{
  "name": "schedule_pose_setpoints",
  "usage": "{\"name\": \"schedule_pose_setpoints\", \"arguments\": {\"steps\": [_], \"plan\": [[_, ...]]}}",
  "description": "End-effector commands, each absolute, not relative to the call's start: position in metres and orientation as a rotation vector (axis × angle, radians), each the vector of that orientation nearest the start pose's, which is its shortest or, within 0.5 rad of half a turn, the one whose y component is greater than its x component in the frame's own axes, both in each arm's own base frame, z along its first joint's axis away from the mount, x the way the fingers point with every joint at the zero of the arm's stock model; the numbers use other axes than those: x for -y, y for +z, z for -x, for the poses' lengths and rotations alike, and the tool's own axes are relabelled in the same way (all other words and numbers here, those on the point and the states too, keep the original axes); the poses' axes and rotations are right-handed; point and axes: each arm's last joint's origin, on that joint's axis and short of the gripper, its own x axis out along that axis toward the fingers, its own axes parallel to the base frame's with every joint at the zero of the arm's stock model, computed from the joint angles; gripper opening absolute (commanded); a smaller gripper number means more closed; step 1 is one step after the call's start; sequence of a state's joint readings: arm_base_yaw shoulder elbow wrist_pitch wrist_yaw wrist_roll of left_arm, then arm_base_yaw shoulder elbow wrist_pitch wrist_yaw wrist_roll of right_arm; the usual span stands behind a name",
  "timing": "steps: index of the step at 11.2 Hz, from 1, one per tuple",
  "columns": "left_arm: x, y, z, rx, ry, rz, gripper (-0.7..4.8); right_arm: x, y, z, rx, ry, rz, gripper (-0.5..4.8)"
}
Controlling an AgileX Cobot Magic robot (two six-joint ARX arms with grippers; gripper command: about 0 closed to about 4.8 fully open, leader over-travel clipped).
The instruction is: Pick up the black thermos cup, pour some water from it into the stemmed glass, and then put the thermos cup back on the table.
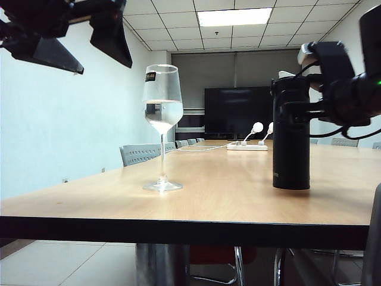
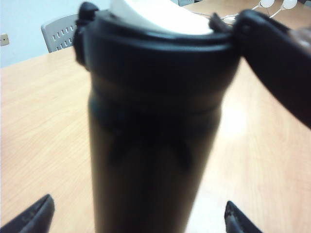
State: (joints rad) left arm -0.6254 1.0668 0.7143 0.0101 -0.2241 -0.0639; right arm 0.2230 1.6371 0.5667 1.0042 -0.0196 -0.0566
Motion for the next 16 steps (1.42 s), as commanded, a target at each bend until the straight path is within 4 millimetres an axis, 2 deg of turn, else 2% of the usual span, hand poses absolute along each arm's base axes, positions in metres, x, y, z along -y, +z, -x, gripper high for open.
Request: {"name": "schedule_pose_setpoints", "arguments": {"steps": [1,3,4,5,6,7,8,9,10,11,12,13,14,16], "plan": [[0.120,0.294,-0.178,-0.259,-0.391,-0.054,4.58,-0.058,0.201,-0.255,0.053,0.244,0.047,4.76],[0.116,0.298,-0.172,-0.244,-0.392,-0.047,4.58,-0.056,0.211,-0.245,0.062,0.248,0.041,4.76],[0.108,0.306,-0.161,-0.224,-0.393,-0.038,4.58,-0.053,0.230,-0.228,0.044,0.254,0.037,4.76],[0.104,0.310,-0.155,-0.214,-0.393,-0.034,4.58,-0.051,0.239,-0.218,0.052,0.255,0.036,4.76],[0.088,0.322,-0.132,-0.172,-0.396,-0.015,4.58,-0.042,0.270,-0.179,0.116,0.253,0.021,4.71],[0.083,0.324,-0.126,-0.158,-0.397,-0.009,4.58,-0.039,0.277,-0.167,0.132,0.255,0.016,4.72],[0.050,0.339,-0.080,-0.037,-0.404,0.043,4.58,-0.023,0.306,-0.091,0.154,0.277,0.007,4.71],[0.044,0.340,-0.071,-0.006,-0.407,0.053,4.57,-0.020,0.310,-0.080,0.159,0.281,0.007,4.71],[0.030,0.342,-0.051,0.051,-0.445,0.078,4.57,-0.014,0.316,-0.053,0.190,0.283,0.005,4.71],[0.025,0.341,-0.042,0.072,-0.468,0.086,4.57,-0.012,0.317,-0.044,0.195,0.283,0.004,4.70],[0.012,0.335,-0.021,0.090,-0.538,0.089,4.57,-0.007,0.311,-0.023,0.142,0.291,-0.023,4.62],[0.002,0.320,-0.006,0.032,-0.563,0.069,4.57,-0.008,0.299,-0.019,0.038,0.353,-0.109,4.61],[0.005,0.304,-0.010,-0.069,-0.574,0.047,4.57,-0.014,0.277,-0.036,-0.021,0.406,-0.114,4.19],[0.017,0.285,-0.025,-0.089,-0.579,0.048,4.57,-0.018,0.255,-0.053,-0.032,0.405,-0.168,4.19]]}}
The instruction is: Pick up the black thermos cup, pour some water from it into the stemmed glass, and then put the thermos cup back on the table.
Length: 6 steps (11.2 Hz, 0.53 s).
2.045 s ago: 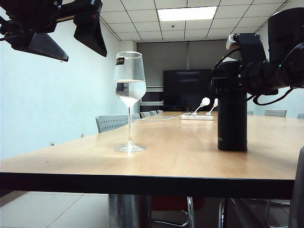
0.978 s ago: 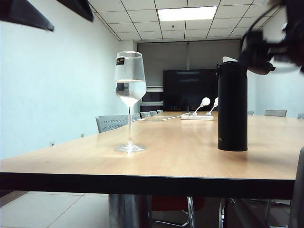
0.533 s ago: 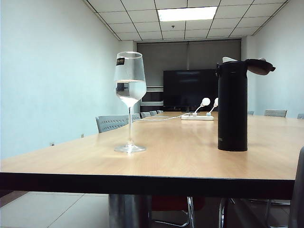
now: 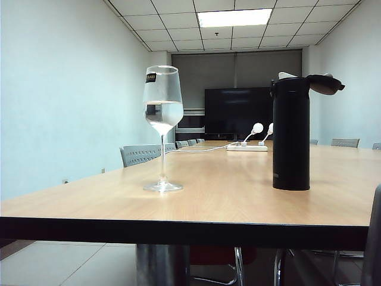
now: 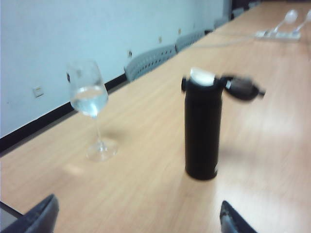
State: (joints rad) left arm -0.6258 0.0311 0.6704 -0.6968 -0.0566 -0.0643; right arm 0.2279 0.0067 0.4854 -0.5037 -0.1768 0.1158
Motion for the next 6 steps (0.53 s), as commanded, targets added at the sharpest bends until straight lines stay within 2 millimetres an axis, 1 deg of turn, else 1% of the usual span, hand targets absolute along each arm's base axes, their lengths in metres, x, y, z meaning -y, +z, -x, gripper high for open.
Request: {"name": "schedule_pose_setpoints", "arguments": {"steps": [1,2,3,4,5,6], "plan": [[0.032,0.251,-0.046,-0.146,-0.575,0.114,4.54,-0.021,0.224,-0.070,-0.081,0.373,-0.176,4.17],[0.036,0.241,-0.051,-0.154,-0.573,0.129,4.30,-0.021,0.218,-0.072,-0.089,0.368,-0.176,4.16],[0.045,0.212,-0.065,-0.165,-0.567,0.128,2.04,-0.023,0.202,-0.081,-0.075,0.370,-0.241,1.88],[0.047,0.203,-0.068,-0.171,-0.567,0.125,1.10,-0.024,0.199,-0.083,-0.063,0.370,-0.250,1.03],[0.056,0.147,-0.079,-0.248,-0.584,0.045,-0.06,-0.024,0.151,-0.094,-0.179,0.287,-0.212,-0.05],[0.057,0.145,-0.079,-0.241,-0.600,0.048,-0.05,-0.024,0.151,-0.094,-0.174,0.297,-0.167,-0.05]]}}
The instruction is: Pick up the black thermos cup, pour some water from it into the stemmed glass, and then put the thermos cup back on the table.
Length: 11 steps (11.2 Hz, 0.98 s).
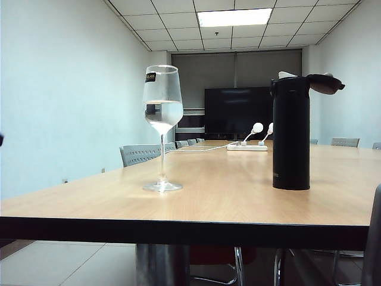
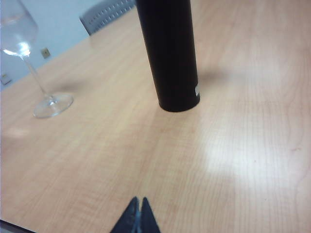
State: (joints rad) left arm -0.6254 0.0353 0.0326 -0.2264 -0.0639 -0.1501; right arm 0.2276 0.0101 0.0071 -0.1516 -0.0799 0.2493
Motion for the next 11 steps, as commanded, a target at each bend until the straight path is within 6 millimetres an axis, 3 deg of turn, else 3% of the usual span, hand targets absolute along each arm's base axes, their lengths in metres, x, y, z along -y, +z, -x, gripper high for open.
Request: {"name": "schedule_pose_setpoints", "arguments": {"steps": [1,7,11], "plan": [[0.057,0.145,-0.079,-0.241,-0.595,0.048,-0.05,-0.024,0.151,-0.094,-0.177,0.303,-0.204,-0.05],[0.055,0.146,-0.080,-0.240,-0.582,0.050,-0.05,-0.022,0.152,-0.094,-0.159,0.274,-0.204,-0.05],[0.028,0.146,-0.093,-0.215,-0.279,0.089,-0.05,-0.002,0.152,-0.097,-0.137,0.067,-0.218,-0.05]]}}
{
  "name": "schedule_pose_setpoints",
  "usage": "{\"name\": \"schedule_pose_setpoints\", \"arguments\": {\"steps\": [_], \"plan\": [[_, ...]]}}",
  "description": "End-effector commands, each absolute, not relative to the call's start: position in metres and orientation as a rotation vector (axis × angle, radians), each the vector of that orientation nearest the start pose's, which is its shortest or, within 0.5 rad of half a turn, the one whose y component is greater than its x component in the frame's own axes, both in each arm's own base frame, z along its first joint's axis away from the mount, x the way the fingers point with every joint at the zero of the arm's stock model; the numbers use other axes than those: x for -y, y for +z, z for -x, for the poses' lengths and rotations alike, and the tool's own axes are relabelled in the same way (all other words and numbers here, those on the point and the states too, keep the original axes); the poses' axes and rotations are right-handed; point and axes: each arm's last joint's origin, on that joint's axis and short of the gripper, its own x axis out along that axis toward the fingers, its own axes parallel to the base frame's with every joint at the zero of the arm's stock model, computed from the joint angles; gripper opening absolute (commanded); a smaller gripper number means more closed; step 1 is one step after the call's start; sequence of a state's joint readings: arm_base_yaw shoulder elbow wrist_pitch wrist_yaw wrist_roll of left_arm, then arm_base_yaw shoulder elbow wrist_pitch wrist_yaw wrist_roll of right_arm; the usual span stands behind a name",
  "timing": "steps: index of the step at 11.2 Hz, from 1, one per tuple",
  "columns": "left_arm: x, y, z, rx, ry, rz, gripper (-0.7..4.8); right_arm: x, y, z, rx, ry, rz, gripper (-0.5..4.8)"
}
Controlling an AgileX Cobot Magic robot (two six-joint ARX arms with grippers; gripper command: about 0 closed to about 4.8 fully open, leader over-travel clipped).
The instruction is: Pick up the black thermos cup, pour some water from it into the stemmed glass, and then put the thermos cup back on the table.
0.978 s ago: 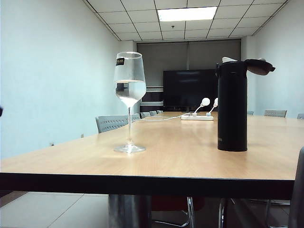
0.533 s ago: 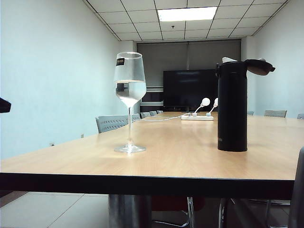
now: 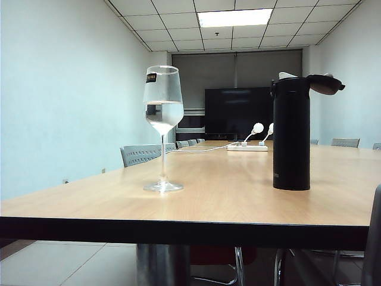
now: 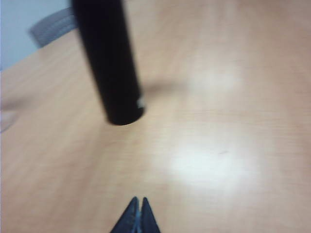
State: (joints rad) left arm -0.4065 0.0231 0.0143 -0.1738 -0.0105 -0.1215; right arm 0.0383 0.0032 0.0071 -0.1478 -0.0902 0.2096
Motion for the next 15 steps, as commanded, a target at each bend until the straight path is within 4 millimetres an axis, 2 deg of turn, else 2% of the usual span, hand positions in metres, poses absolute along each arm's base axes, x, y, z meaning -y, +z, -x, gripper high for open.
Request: {"name": "schedule_pose_setpoints", "arguments": {"steps": [1,2,3,6,9,15], "plan": [[0.019,0.146,-0.095,-0.210,-0.182,0.100,-0.05,0.001,0.152,-0.097,-0.134,0.038,-0.220,-0.05],[0.011,0.146,-0.096,-0.206,-0.095,0.109,-0.05,0.002,0.152,-0.097,-0.132,0.023,-0.221,-0.05],[-0.006,0.148,-0.096,-0.175,0.081,0.125,-0.05,0.004,0.152,-0.097,-0.130,0.009,-0.222,-0.05],[-0.007,0.152,-0.097,-0.134,0.091,0.118,-0.05,0.004,0.152,-0.097,-0.131,0.009,-0.222,-0.05],[-0.007,0.173,-0.097,0.089,0.083,0.106,-0.05,0.004,0.152,-0.097,-0.129,0.000,-0.221,-0.05],[-0.007,0.173,-0.097,0.088,0.080,0.106,-0.05,0.005,0.152,-0.097,-0.123,-0.055,-0.218,-0.05]]}}
